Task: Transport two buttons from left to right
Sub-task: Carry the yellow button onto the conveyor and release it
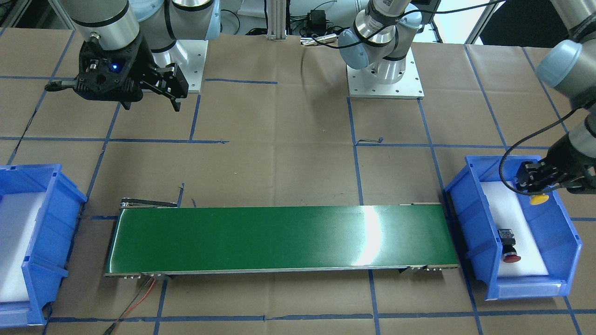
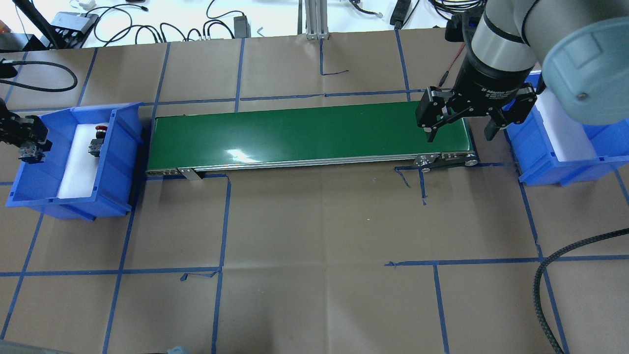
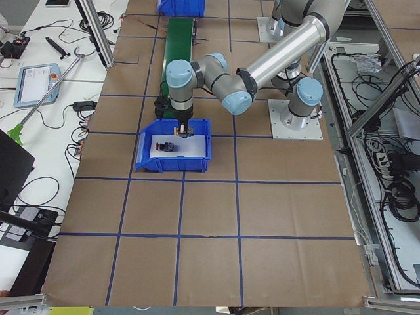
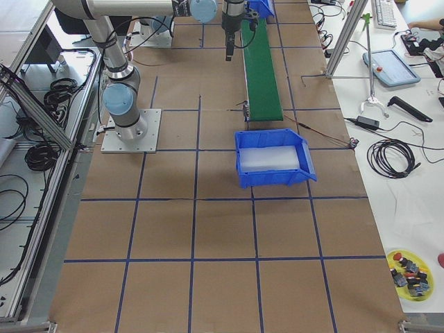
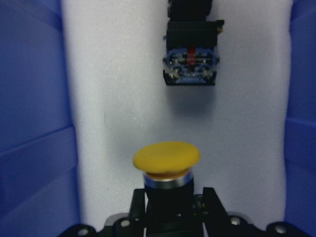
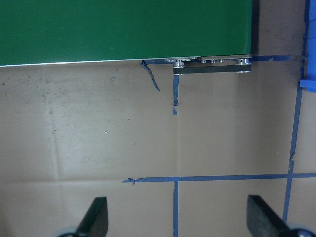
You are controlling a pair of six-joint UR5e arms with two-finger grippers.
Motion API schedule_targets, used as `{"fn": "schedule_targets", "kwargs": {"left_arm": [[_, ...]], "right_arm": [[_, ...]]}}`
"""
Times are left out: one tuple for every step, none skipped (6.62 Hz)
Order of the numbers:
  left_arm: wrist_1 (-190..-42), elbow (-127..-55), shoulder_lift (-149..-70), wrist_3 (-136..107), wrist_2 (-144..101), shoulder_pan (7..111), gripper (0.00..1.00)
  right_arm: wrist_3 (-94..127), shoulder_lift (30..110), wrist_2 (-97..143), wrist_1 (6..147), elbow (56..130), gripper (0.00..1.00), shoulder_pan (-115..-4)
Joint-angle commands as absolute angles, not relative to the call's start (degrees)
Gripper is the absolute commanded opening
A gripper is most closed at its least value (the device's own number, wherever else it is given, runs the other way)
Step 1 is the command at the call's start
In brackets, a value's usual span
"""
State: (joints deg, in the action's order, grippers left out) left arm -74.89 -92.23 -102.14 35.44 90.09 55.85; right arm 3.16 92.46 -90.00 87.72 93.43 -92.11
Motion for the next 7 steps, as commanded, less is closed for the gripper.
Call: {"fn": "schedule_targets", "kwargs": {"left_arm": [[-78.1, -88.7, -101.7, 31.2, 90.0, 62.4, 0.05], [-78.1, -88.7, -101.7, 26.7, 89.6, 67.3, 0.06], [-77.6, -88.7, -101.3, 23.1, 90.2, 71.7, 0.06], [-77.5, -88.9, -101.9, 19.4, 90.4, 76.6, 0.06], [-76.6, -89.6, -103.1, 12.9, 90.1, 79.9, 0.06], [-73.7, -91.2, -104.1, 10.2, 90.1, 82.6, 0.06], [-70.8, -92.9, -105.8, 9.7, 90.3, 84.0, 0.06]], "right_arm": [[3.2, 92.5, -90.0, 87.7, 93.4, 1.0, -92.1], [3.2, 92.5, -90.0, 87.7, 93.4, 1.0, -92.1], [3.2, 92.5, -90.0, 87.7, 93.4, 1.0, -92.1], [3.2, 92.5, -90.0, 87.7, 93.4, 1.0, -92.1], [3.2, 92.5, -90.0, 87.7, 93.4, 1.0, -92.1], [3.2, 92.5, -90.0, 87.7, 93.4, 1.0, -92.1], [3.2, 92.5, -90.0, 87.6, 93.4, 1.0, -92.1]]}}
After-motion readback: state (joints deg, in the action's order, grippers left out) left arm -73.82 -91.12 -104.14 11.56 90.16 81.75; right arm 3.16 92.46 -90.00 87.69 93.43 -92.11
